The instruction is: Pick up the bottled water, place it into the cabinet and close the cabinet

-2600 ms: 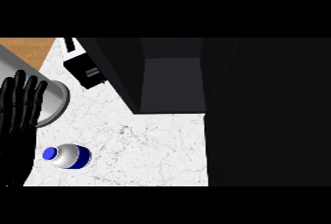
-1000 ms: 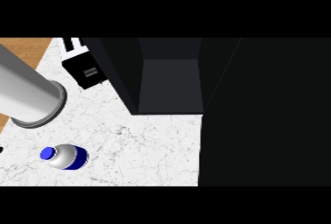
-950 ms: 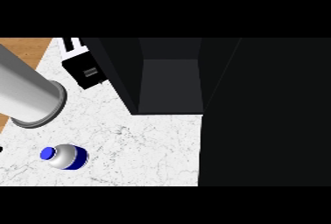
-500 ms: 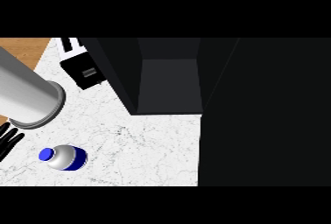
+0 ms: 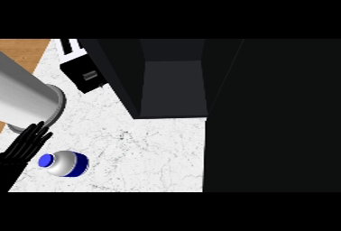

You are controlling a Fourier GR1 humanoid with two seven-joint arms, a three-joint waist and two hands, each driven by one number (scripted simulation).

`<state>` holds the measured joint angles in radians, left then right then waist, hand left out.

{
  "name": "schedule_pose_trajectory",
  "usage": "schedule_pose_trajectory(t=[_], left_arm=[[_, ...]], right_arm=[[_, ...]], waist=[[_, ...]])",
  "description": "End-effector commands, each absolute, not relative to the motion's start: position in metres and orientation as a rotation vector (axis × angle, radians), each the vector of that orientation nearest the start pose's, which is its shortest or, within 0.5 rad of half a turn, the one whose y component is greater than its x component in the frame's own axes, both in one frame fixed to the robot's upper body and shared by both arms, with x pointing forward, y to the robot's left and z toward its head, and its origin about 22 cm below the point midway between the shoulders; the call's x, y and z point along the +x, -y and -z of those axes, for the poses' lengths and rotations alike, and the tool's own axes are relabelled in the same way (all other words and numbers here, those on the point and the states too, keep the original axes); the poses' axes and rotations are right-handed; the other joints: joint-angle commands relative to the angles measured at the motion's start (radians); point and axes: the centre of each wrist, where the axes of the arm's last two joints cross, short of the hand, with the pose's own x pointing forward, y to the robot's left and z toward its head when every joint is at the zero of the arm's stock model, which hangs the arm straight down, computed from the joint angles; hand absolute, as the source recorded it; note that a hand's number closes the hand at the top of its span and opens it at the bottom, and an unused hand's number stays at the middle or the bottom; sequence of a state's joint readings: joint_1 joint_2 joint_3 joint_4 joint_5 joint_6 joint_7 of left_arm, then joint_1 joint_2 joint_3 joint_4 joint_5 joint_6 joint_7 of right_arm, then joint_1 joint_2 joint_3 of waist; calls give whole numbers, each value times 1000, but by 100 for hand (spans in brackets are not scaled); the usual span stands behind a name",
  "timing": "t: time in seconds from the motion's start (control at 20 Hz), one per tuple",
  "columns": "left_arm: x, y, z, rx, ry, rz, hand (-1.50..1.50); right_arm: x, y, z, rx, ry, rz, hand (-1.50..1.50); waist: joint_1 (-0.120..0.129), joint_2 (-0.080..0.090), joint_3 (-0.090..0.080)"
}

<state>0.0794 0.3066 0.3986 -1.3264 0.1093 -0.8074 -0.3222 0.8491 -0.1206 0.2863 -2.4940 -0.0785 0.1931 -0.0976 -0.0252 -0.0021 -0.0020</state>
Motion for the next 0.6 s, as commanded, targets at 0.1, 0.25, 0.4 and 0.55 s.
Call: schedule_pose_trajectory(t=[0.1,0.25,0.4,0.55], left_arm=[[212,-413,53,-284,1637,244,-150],[203,-406,82,-267,1618,212,-150],[211,-409,91,-252,1610,231,-150],[203,-412,100,-315,1596,204,-150]], right_arm=[[45,239,-126,183,1853,-78,-150],[40,231,-138,179,1854,-95,-150],[41,228,-129,195,1852,-89,-150],[35,234,-134,204,1841,-98,-150]], waist=[[-3,2,0],[-2,3,-1],[-7,5,-2],[-5,4,-2]])
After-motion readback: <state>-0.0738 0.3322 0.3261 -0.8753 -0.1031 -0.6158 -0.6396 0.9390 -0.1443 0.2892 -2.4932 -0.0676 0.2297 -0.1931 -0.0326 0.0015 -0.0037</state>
